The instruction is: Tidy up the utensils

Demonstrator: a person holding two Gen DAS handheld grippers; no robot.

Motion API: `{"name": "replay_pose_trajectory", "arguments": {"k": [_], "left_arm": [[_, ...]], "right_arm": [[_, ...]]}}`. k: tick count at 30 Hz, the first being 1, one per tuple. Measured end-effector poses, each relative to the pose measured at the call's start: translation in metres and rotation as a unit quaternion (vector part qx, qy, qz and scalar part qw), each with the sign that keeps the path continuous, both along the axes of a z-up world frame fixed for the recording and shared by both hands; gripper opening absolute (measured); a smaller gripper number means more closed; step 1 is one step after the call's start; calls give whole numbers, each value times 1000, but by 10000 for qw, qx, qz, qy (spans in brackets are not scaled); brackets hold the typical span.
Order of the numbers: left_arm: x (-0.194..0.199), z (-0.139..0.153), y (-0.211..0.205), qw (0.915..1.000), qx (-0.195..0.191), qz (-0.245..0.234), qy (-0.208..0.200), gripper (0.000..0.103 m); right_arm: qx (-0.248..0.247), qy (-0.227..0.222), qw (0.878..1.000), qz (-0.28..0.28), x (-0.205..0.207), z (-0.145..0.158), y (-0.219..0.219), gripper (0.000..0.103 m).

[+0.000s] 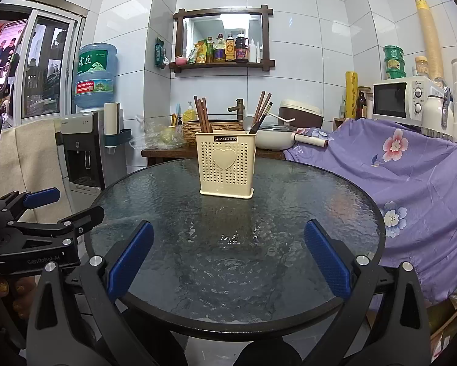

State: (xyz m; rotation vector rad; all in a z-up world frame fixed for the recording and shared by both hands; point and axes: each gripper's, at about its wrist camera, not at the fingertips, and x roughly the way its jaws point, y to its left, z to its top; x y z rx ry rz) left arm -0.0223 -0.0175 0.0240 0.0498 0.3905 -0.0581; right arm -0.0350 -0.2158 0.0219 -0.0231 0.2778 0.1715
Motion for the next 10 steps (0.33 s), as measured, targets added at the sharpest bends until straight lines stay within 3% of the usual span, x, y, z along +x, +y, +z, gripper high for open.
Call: {"name": "replay_pose_trajectory", "arguments": {"k": [10], "left_arm": [[2, -1, -2, 10000, 1, -10, 71, 97]], "right_arm": [[-4, 42, 10000, 1, 1, 0, 2, 97]]}}
